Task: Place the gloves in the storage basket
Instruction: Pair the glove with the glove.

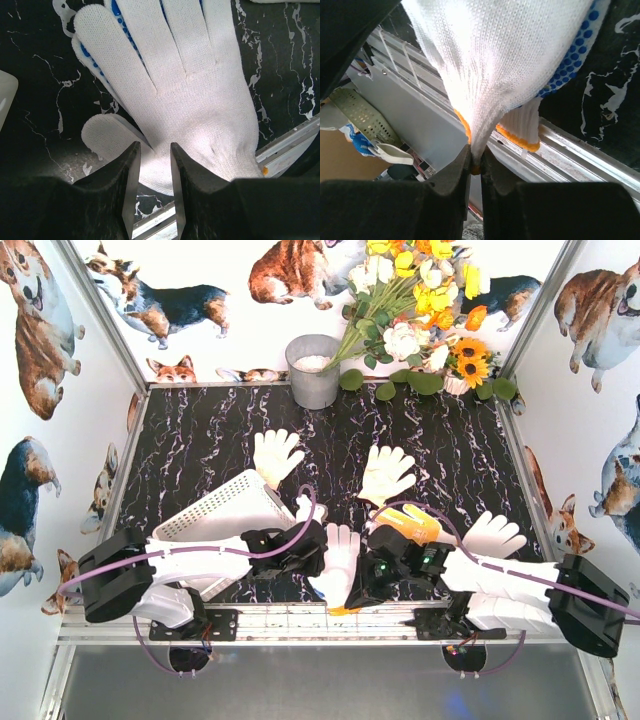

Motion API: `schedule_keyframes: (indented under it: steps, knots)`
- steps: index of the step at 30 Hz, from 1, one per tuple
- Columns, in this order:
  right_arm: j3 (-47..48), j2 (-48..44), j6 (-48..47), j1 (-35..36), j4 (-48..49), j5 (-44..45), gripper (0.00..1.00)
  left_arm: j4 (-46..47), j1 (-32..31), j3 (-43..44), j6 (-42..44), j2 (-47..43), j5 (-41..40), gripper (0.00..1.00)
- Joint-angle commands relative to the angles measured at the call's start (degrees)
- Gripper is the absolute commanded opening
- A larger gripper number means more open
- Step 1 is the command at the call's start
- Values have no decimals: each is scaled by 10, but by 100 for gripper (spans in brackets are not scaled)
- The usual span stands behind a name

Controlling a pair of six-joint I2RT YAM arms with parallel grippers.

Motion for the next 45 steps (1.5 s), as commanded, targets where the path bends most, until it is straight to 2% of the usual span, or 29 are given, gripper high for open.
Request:
schedule_keyframes:
  steps: [1, 11, 17, 25, 34, 37, 40, 42, 45]
  knots:
    - [6, 19, -20, 5, 25, -13, 7, 11, -8, 14, 6, 12, -1, 25]
    - [30, 56, -47, 12, -20, 34, 7, 34, -21, 15, 4, 39, 15, 22]
    - [50, 36, -54, 13, -51, 50, 7, 39, -30, 14, -1, 59, 17, 20]
    - [78, -10, -84, 13, -140, 98, 9, 22, -31, 16, -1, 50, 2, 19]
    - [78, 62, -107, 13, -107, 95, 9, 4, -33, 32, 8, 41, -5, 20]
    - [94, 70, -119, 13, -117, 99, 17, -5, -35, 35, 8, 24, -12, 23]
    - [114, 51, -130, 13, -148, 117, 37, -16, -35, 35, 8, -2, -22, 23]
    - [126, 22, -134, 12, -171, 135, 46, -24, -35, 33, 6, -20, -30, 24]
    - [136, -19, -130, 12, -194, 175, 53, -29, -35, 29, 1, -41, -36, 24]
